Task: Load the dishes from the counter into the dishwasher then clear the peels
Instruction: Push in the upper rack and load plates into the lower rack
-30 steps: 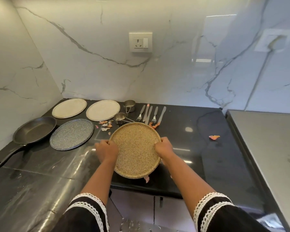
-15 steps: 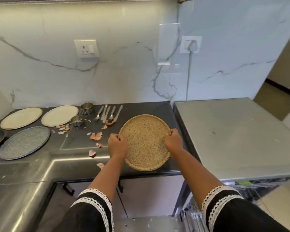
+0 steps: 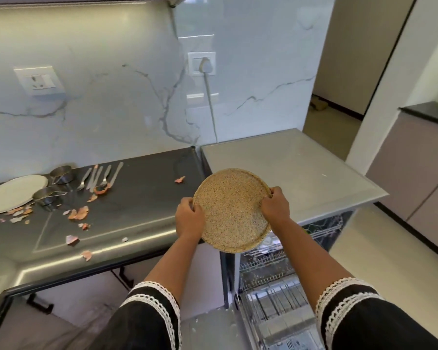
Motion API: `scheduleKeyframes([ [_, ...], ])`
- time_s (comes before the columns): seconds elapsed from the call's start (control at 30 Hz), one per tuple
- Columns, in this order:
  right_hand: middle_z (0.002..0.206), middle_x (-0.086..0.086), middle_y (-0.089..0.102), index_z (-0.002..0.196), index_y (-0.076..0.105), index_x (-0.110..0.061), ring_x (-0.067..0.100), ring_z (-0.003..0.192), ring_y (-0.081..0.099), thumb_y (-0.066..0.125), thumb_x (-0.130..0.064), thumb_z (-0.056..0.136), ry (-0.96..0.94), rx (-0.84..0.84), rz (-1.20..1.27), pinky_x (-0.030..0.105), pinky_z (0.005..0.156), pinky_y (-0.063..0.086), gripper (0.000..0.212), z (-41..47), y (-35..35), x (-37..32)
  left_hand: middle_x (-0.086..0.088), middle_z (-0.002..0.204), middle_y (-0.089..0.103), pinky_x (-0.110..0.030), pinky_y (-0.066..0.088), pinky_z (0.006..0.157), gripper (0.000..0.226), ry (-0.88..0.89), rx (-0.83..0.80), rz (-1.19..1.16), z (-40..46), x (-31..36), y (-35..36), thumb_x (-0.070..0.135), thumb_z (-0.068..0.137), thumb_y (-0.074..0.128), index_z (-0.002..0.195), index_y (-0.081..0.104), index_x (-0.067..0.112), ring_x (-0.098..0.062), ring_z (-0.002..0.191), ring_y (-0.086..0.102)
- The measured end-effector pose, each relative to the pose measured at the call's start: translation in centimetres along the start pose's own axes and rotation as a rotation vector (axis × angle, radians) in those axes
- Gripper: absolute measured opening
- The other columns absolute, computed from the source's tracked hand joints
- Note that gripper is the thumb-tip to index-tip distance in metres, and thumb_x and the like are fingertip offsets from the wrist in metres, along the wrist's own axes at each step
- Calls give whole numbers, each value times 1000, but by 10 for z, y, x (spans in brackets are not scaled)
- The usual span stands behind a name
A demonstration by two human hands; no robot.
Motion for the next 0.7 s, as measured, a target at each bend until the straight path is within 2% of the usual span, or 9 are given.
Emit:
scheduleKeyframes([
  [0.13,86,6,51,107,46,-9,14,66,45,36,1,91,44,68,18,28,51,33,21,0,-51,27,-3,106,59,-30,37,70,20,66,-65,44,-24,25,41,14,97,42,111,56,14,-16,89,52],
  [0.33,81,6,48,107,44,-10,15,64,42,36,1,92,79,146,19,28,52,34,20,-8,-109,63,-5,109,62,-30,39,71,23,119,-158,114,-55,48,91,15,100,43,118,57,12,-17,86,52],
  [0.47,87,6,50,109,42,-13,13,66,44,39,-3,95,83,190,10,29,54,38,17,-14,-142,82,-3,103,63,-30,41,69,19,146,-213,123,-69,62,118,14,99,46,114,57,12,-17,84,55],
  [0.6,95,8,56,113,48,-11,16,73,49,47,-11,96,60,222,-18,32,64,42,17,-18,-173,102,-3,93,60,-26,36,59,13,204,-260,127,-85,77,143,8,97,46,105,57,11,-18,79,54],
  [0.7,89,5,57,110,52,-12,15,68,49,54,-10,93,47,220,-76,29,56,38,17,-20,-193,115,-4,92,60,-26,39,58,13,243,-291,107,-97,86,161,5,97,45,98,52,15,-20,79,54],
])
Point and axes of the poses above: each hand's wrist, its own z-axis towards the middle knuckle, its own y-axis out of the palm, x = y × z, the point moved 9 cm from there along z, towards the middle knuckle
